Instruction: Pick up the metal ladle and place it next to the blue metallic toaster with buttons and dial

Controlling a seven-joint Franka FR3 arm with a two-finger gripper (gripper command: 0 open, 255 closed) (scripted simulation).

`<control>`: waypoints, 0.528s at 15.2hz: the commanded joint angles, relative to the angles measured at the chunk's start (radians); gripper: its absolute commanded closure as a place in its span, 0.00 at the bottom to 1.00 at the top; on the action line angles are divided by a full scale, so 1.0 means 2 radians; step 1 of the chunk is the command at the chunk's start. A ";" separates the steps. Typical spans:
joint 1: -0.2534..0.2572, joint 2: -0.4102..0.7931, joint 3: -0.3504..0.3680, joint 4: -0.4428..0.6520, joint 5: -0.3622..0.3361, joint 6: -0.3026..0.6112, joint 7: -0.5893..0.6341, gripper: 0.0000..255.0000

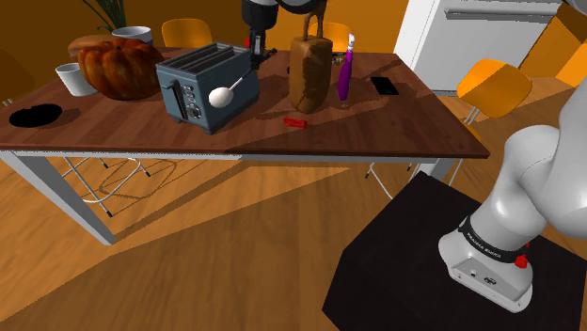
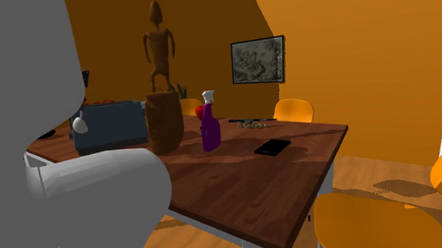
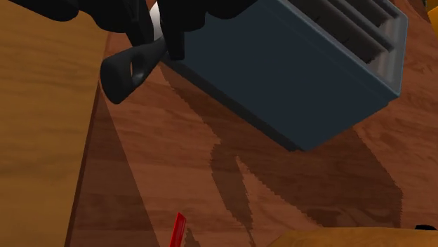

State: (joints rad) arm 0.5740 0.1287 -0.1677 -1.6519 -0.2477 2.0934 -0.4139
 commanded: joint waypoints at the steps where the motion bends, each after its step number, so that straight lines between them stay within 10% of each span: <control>1: 0.000 0.002 0.000 -0.013 -0.001 0.013 0.004 1.00; 8: 0.000 0.006 -0.001 -0.054 -0.008 0.058 0.015 1.00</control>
State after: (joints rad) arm 0.5731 0.1402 -0.1698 -1.7449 -0.2610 2.1943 -0.3868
